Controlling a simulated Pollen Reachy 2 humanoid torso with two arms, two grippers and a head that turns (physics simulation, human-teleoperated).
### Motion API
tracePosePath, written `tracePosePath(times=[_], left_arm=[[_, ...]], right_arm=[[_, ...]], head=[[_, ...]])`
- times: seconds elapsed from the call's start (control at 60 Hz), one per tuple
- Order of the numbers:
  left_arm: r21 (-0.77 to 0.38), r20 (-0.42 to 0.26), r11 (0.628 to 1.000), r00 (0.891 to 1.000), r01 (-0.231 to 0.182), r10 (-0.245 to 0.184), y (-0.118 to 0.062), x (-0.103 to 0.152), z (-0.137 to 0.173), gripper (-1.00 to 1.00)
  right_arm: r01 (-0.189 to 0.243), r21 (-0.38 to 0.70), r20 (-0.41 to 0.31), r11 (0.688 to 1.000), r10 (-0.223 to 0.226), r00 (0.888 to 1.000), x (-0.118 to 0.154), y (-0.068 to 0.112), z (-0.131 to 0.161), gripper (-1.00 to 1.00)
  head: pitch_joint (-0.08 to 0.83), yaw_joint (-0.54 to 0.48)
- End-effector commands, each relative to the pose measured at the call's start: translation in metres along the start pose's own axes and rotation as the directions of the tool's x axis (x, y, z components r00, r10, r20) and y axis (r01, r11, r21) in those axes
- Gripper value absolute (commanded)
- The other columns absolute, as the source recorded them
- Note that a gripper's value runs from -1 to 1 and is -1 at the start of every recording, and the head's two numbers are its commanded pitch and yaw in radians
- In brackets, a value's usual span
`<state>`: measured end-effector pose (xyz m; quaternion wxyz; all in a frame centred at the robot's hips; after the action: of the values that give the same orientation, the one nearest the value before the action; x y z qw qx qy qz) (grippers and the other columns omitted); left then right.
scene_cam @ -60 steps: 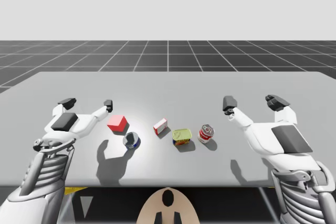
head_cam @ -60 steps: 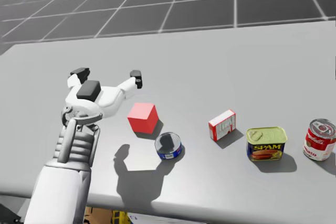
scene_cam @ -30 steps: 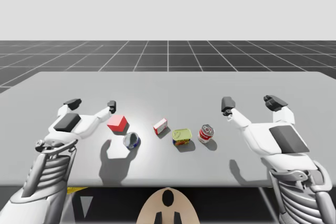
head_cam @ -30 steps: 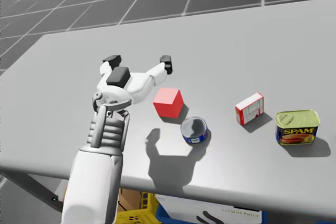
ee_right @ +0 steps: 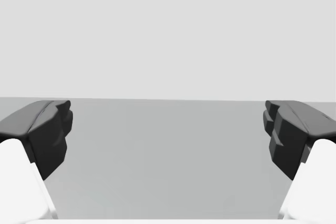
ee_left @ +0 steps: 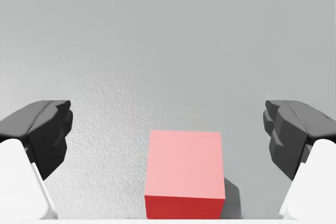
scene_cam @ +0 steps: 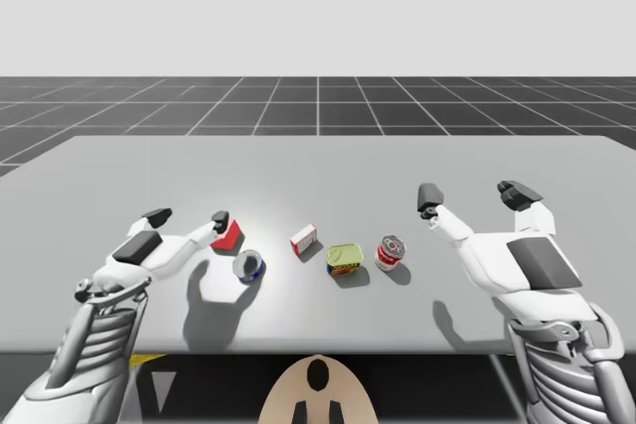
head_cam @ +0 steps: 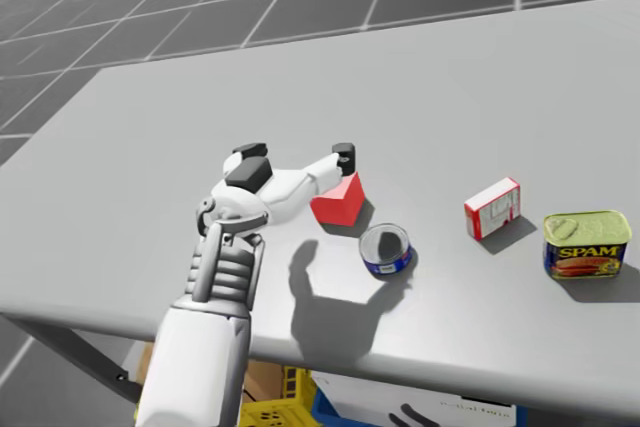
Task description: Find the red cube and pick it up.
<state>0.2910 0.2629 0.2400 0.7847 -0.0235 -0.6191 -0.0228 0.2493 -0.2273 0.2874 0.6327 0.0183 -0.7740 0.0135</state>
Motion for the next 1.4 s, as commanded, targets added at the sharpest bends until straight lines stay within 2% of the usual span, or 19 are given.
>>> tracePosePath(times=[0.017,0.233,0.517,0.75,0.783,0.8,0.817,0.85,0.867,0.883,0.917,0.95,0.983,1.15,1.4], left_arm=[[0.014,-0.141,1.0,0.99,-0.002,0.004,-0.005,-0.017,-0.007,-1.0],[0.041,-0.223,0.999,0.975,-0.009,0.018,-0.006,-0.041,-0.025,-1.0],[0.057,-0.273,0.998,0.962,0.033,-0.016,-0.016,-0.051,-0.047,-1.0],[0.065,-0.316,0.997,0.949,0.039,-0.017,-0.02,-0.059,-0.06,-1.0],[0.069,-0.319,0.997,0.948,0.045,-0.02,-0.021,-0.06,-0.06,-0.88],[0.07,-0.318,0.996,0.948,0.046,-0.021,-0.021,-0.06,-0.06,-0.68],[0.073,-0.319,0.996,0.947,0.05,-0.024,-0.021,-0.061,-0.06,-0.56],[0.08,-0.326,0.995,0.945,0.053,-0.024,-0.021,-0.063,-0.06,0.05],[0.08,-0.33,0.995,0.944,0.053,-0.024,-0.021,-0.064,-0.06,0.17],[0.081,-0.334,0.995,0.942,0.055,-0.025,-0.021,-0.065,-0.06,0.49],[0.084,-0.339,0.995,0.94,0.061,-0.029,-0.021,-0.067,-0.06,0.77],[0.08,-0.342,0.995,0.939,0.061,-0.03,-0.021,-0.068,-0.06,0.95],[0.08,-0.345,0.995,0.938,0.063,-0.031,-0.021,-0.069,-0.06,1.0],[0.074,-0.343,0.995,0.938,0.069,-0.04,-0.023,-0.07,-0.059,1.0],[0.069,-0.34,0.994,0.939,0.08,-0.052,-0.024,-0.071,-0.058,1.0]], right_arm=[[0.011,0.0,-0.001,1.0,-0.011,1.0,-0.001,0.001,0.0,-1.0],[0.004,-0.005,0.003,1.0,-0.004,1.0,-0.002,0.001,0.0,-1.0],[0.002,-0.001,0.005,1.0,-0.002,1.0,-0.002,0.002,-0.001,-1.0],[0.003,-0.001,0.007,1.0,-0.003,1.0,-0.002,0.001,0.0,-1.0],[0.004,-0.001,0.008,1.0,-0.004,1.0,-0.001,0.001,0.0,-1.0],[0.004,-0.001,0.008,1.0,-0.004,1.0,-0.001,0.001,0.0,-1.0],[0.004,-0.001,0.009,1.0,-0.004,1.0,-0.001,0.001,0.0,-1.0],[0.005,-0.001,0.009,1.0,-0.004,1.0,-0.001,0.001,0.0,-1.0],[0.005,-0.001,0.009,1.0,-0.005,1.0,-0.001,0.001,0.0,-1.0],[0.005,-0.001,0.009,1.0,-0.005,1.0,-0.001,0.001,0.0,-1.0],[0.006,-0.001,0.009,1.0,-0.006,1.0,-0.001,0.001,0.0,-1.0],[0.006,-0.001,0.01,1.0,-0.006,1.0,-0.001,0.001,0.0,-1.0],[0.006,-0.001,0.009,1.0,-0.006,1.0,-0.001,0.001,0.0,-1.0],[0.007,-0.001,0.01,1.0,-0.007,1.0,0.0,0.001,0.0,-1.0],[0.017,-0.014,0.017,1.0,-0.017,1.0,0.002,0.0,0.002,-1.0]], head=[[0.635,0.41],[0.641,0.42],[0.646,0.41],[0.647,0.4],[0.647,0.4],[0.647,0.4],[0.646,0.4],[0.643,0.4],[0.643,0.4],[0.642,0.4],[0.641,0.4],[0.641,0.4],[0.638,0.4],[0.588,0.4],[0.388,0.38]])
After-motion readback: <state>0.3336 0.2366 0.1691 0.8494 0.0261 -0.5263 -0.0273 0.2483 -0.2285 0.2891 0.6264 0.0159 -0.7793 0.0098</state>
